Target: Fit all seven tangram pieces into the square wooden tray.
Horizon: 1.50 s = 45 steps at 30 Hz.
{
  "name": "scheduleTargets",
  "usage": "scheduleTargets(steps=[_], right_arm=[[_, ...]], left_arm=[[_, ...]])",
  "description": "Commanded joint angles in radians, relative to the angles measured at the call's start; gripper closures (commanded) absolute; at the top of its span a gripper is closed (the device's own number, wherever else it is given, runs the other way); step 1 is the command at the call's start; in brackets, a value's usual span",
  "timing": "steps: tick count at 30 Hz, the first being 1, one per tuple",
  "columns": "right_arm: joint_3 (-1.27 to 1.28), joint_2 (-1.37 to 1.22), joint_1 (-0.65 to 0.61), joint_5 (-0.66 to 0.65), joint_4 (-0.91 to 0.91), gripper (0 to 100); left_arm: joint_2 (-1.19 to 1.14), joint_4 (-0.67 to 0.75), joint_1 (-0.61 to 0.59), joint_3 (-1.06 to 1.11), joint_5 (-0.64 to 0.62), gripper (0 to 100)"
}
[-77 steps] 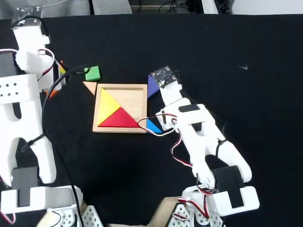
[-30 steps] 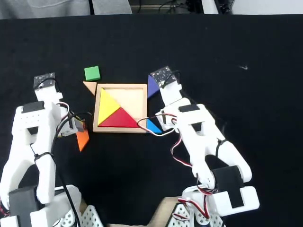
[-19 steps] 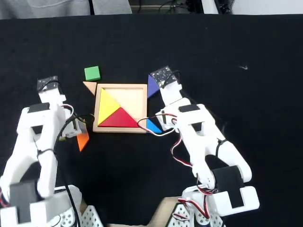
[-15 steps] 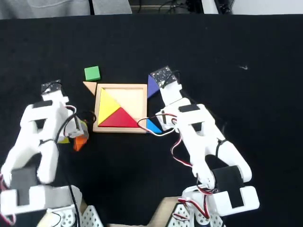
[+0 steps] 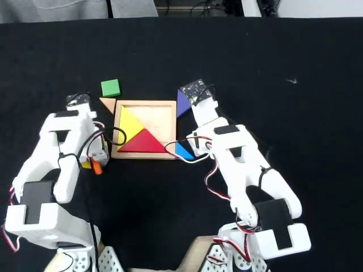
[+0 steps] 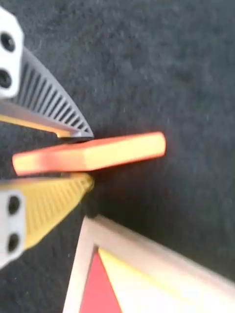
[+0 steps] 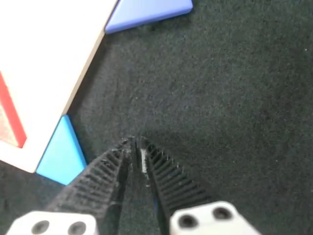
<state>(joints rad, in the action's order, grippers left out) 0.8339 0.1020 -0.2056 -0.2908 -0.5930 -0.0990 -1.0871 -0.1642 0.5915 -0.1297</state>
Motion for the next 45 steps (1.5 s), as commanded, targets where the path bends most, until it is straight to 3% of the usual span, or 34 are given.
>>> scheduleTargets(steps=[1,14,23,29,38,41,45], right_arm=[[-0.018,0.002,-0.011,-0.012,0.017,98.7],[-0.018,0.002,-0.011,-0.012,0.017,98.7],[-0.018,0.002,-0.011,-0.012,0.014,98.7],[-0.018,0.002,-0.011,-0.012,0.014,98.7],[-0.018,0.002,-0.011,-0.012,0.015,98.7],[-0.018,0.002,-0.011,-0.012,0.015,98.7],[-0.018,0.002,-0.011,-0.012,0.017,98.7]], left_arm=[[0.032,0.009,0.038,-0.038,-0.031,89],[0.213,-0.044,-0.033,-0.035,-0.063,75],[0.008,0.052,-0.012,-0.051,0.038,76],[-0.061,0.021,-0.064,-0.139,0.092,83],[-0.057,0.015,-0.128,-0.139,0.198,83],[-0.054,-0.009,-0.122,-0.140,0.236,82],[-0.055,0.000,-0.124,-0.159,0.321,74]])
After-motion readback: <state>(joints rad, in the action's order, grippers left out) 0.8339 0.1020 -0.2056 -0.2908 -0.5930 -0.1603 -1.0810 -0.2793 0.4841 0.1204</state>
